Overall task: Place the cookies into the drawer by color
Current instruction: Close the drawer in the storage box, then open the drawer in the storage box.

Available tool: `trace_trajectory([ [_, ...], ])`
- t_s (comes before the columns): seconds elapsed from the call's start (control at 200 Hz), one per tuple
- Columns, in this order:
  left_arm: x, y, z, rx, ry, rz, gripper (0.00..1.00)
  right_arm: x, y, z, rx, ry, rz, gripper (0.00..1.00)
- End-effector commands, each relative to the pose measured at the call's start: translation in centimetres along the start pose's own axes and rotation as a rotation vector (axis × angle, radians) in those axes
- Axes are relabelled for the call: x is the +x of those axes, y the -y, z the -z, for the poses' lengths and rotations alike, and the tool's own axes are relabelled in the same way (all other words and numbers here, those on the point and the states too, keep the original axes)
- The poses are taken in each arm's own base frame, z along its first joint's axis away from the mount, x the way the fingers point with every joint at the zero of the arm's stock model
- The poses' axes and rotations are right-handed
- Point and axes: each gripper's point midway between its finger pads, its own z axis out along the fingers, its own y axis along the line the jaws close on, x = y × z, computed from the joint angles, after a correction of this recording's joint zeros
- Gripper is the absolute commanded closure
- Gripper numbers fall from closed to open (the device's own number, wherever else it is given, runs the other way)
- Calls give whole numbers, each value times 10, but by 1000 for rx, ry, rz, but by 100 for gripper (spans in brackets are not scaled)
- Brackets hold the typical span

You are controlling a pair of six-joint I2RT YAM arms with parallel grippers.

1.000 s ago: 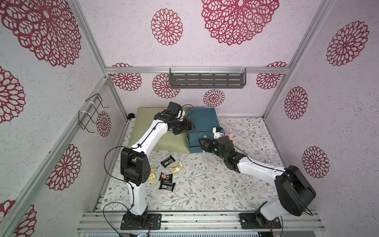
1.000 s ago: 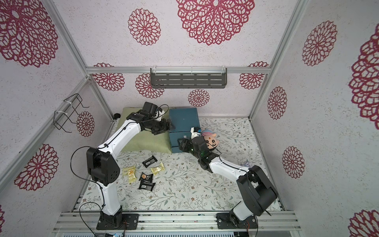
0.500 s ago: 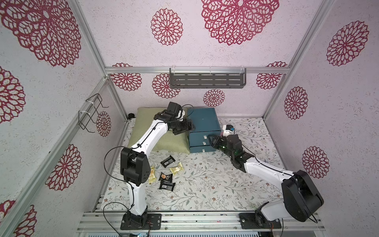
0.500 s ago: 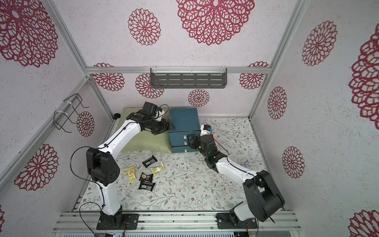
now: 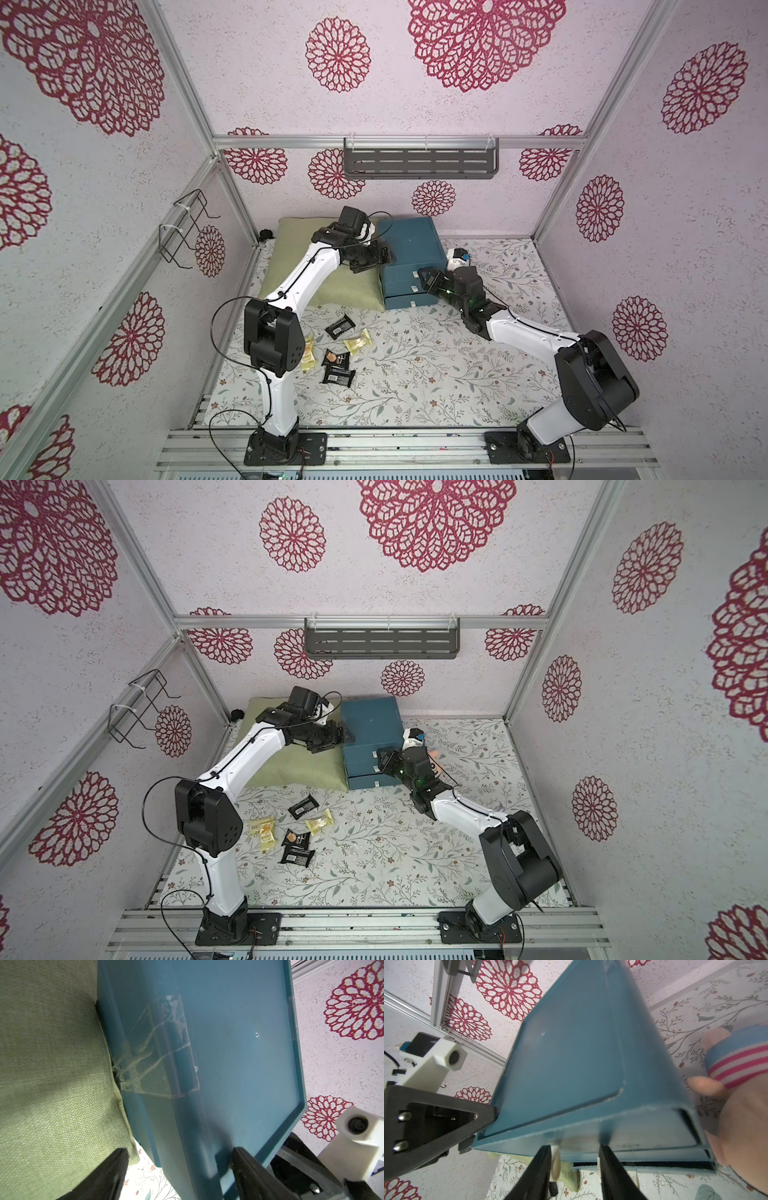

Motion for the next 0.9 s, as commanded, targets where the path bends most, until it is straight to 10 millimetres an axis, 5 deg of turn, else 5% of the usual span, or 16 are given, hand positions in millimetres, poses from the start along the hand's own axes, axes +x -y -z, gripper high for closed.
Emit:
trace_trajectory([
  [0.0, 25, -32, -9, -108, -89, 26, 15, -6, -12, 14, -61, 46, -39, 57],
  [0.23, 24, -31, -8, -102, -88, 26, 12, 17, 3, 20, -80, 36, -127, 54],
  [0.3, 25, -31, -8, -100, -87, 23, 0, 21, 4, 16, -91, 27, -147, 51],
  [0.896, 23, -31, -4, -103, -80, 20, 3, 42, 5, -13, -122, -4, -261, 54],
])
